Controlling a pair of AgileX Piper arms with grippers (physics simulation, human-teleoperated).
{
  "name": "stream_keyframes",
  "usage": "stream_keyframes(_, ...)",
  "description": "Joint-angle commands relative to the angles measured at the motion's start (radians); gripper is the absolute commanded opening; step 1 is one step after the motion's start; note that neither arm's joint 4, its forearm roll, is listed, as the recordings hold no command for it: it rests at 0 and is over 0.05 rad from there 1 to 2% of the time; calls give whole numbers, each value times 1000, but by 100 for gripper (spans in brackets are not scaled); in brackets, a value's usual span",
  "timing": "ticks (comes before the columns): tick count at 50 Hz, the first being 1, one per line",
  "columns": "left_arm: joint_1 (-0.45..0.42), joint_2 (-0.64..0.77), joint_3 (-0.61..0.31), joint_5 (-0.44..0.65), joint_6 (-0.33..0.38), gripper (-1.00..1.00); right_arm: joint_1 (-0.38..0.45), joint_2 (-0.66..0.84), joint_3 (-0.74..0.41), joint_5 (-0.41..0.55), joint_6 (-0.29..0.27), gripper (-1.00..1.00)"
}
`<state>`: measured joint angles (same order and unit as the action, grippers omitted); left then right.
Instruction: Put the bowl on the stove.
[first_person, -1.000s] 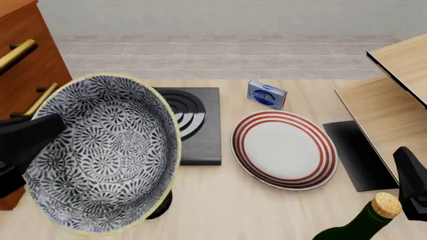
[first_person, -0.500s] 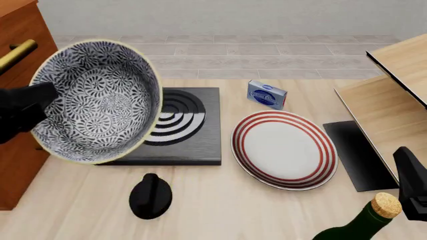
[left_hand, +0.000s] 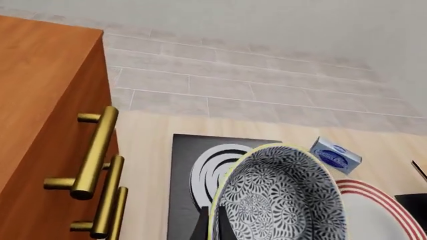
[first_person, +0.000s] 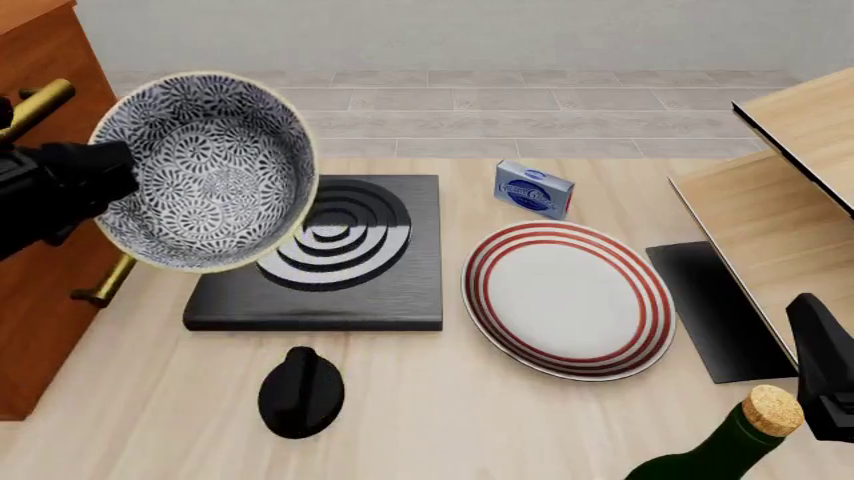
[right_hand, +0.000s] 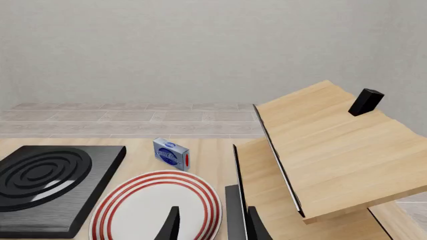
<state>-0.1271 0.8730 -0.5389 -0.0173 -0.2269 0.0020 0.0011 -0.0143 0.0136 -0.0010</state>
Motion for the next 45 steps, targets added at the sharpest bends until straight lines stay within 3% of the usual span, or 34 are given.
stream_keyframes(1,11,133,-11,-108,7,-100,0,0,0,0,0,100)
stream_keyframes(6,-2,197,-11,-158,3,-100,0,0,0,0,0,100)
stream_keyframes(45,-55,418,-127,-245,-62,-100,0,0,0,0,0,100)
